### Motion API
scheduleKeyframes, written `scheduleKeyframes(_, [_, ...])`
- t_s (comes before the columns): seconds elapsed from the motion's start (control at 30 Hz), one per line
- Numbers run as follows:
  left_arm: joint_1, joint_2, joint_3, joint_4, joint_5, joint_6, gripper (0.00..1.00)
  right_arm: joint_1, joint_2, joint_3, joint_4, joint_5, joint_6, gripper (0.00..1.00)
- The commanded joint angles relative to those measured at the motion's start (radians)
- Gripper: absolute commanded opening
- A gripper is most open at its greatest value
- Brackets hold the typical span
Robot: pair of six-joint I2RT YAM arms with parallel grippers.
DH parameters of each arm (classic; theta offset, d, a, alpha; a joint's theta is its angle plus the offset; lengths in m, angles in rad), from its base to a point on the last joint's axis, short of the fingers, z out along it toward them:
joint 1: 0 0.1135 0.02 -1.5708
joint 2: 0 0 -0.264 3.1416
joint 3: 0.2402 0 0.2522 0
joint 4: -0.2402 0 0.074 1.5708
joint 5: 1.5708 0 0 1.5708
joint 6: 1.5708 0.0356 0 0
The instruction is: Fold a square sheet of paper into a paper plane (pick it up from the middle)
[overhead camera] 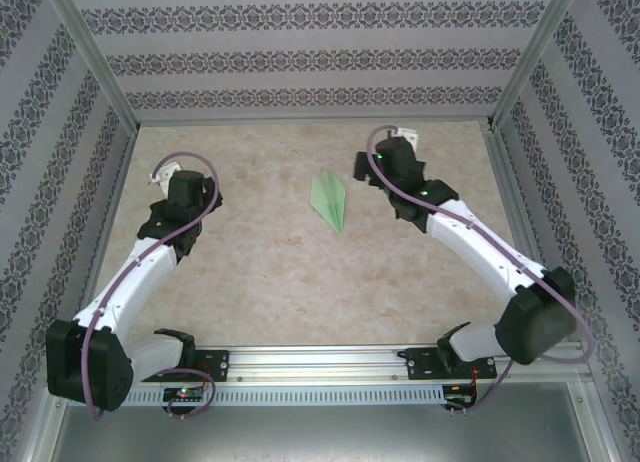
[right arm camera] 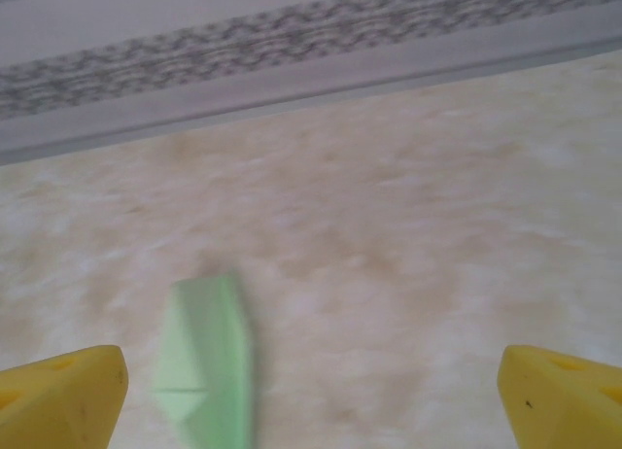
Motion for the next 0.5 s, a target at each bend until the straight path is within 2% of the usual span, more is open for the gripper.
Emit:
scheduleKeyframes(0.0, [0.049, -0.024, -0.089, 0.116, -0.134, 0.107, 1.00, -0.095, -0.068, -0.135, 0.080, 0.176, -0.132, 0.98])
scheduleKeyframes(0.1, [0.059, -0.021, -0.208, 0.318, -0.124, 0.256, 1.00, -0.198, -0.124, -0.295, 0.249, 0.181, -0.213, 0.98])
scheduleKeyframes(0.17, [0.061, -0.013, -0.260, 0.404, -0.107, 0.297, 1.00, -0.242, -0.150, -0.407, 0.398, 0.168, -0.287, 0.98])
scheduleKeyframes(0.3, [0.082, 0.043, -0.345, 0.596, 0.009, 0.363, 1.00, -0.298, -0.187, -0.650, 0.777, 0.094, -0.399, 0.98])
scheduleKeyframes(0.47, [0.106, 0.127, -0.427, 0.858, 0.162, 0.479, 1.00, -0.381, -0.115, -0.717, 0.917, -0.018, -0.394, 0.98])
